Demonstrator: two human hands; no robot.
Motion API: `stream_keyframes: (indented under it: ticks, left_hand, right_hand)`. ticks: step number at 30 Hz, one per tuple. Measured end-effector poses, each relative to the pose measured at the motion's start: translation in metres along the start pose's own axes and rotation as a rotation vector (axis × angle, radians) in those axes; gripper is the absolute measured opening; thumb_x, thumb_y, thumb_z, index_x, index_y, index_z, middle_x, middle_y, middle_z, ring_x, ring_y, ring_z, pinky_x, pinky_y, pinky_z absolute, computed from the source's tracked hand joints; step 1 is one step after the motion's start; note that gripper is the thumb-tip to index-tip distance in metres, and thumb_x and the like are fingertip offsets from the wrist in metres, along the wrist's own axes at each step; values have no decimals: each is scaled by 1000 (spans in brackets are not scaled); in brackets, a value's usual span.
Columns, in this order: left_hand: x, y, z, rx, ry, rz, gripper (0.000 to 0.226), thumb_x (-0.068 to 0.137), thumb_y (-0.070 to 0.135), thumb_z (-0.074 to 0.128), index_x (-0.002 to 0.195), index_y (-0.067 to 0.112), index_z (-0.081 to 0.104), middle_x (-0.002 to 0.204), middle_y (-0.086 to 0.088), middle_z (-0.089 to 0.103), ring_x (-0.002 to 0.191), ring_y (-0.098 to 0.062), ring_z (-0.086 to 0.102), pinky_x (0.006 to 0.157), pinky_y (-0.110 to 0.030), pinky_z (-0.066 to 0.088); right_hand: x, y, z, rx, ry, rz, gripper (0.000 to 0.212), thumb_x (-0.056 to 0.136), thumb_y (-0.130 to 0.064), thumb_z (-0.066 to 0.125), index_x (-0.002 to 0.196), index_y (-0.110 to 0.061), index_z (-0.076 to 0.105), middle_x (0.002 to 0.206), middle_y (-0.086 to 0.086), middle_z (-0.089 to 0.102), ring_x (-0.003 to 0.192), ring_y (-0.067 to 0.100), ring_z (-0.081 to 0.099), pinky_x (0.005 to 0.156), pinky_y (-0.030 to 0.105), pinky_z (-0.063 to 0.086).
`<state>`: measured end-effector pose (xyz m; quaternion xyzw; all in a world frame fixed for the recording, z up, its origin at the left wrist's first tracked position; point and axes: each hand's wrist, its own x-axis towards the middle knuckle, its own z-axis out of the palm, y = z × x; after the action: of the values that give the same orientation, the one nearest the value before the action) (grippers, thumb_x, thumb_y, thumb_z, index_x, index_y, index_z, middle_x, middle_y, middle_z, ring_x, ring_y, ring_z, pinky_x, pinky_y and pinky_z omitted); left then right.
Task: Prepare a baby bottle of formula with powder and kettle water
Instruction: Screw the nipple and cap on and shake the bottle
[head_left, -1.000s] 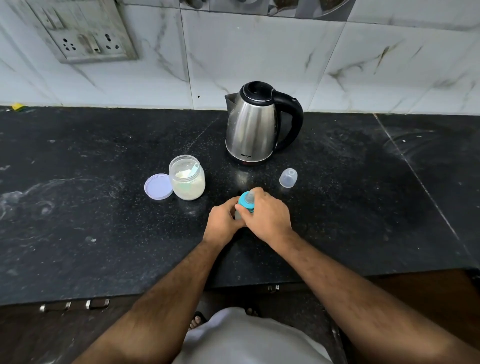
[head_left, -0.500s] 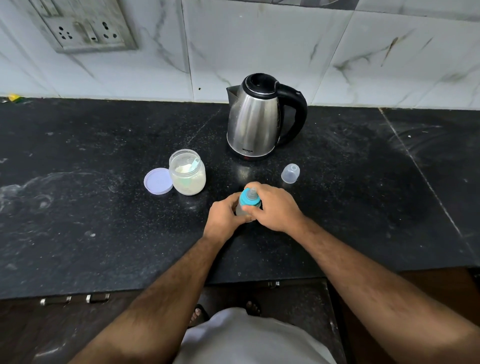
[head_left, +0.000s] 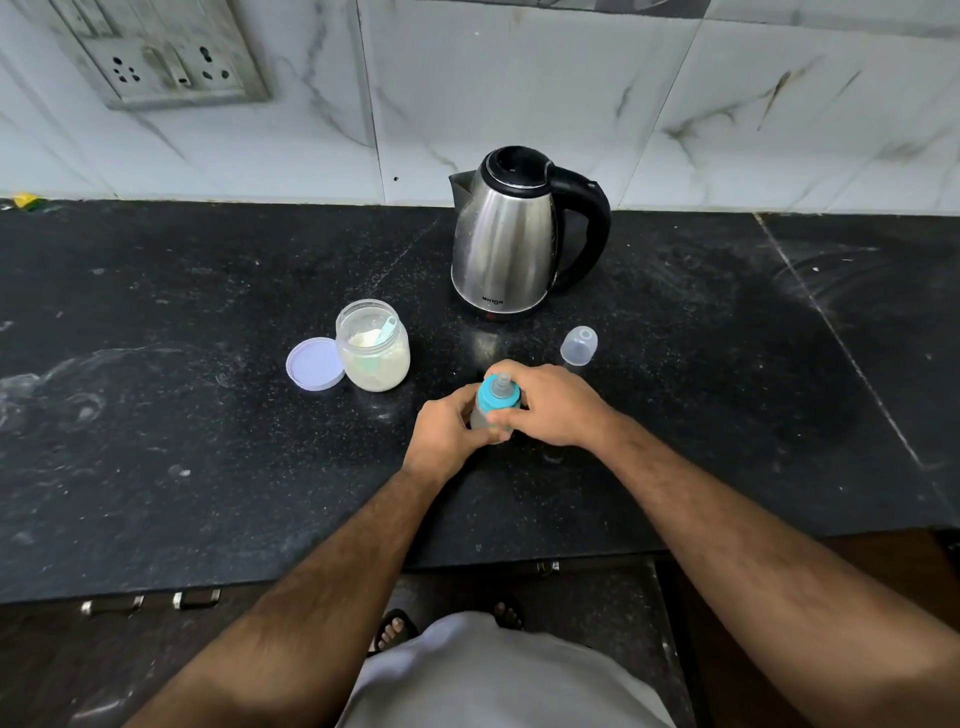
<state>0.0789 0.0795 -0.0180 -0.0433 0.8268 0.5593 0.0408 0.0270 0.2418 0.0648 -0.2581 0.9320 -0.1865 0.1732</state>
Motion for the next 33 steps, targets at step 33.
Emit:
stream_keyframes:
  ticks: [33]
  left_hand:
    - [-3, 7, -2, 5, 75, -45, 67, 68, 17, 89, 128, 25, 60, 108, 21, 67, 104, 3, 63, 98, -23, 48]
  right_hand:
    - [2, 78, 11, 236, 480, 422, 54, 83, -36, 76, 128, -17, 54, 116, 7, 61, 105, 25, 62, 84, 34, 47]
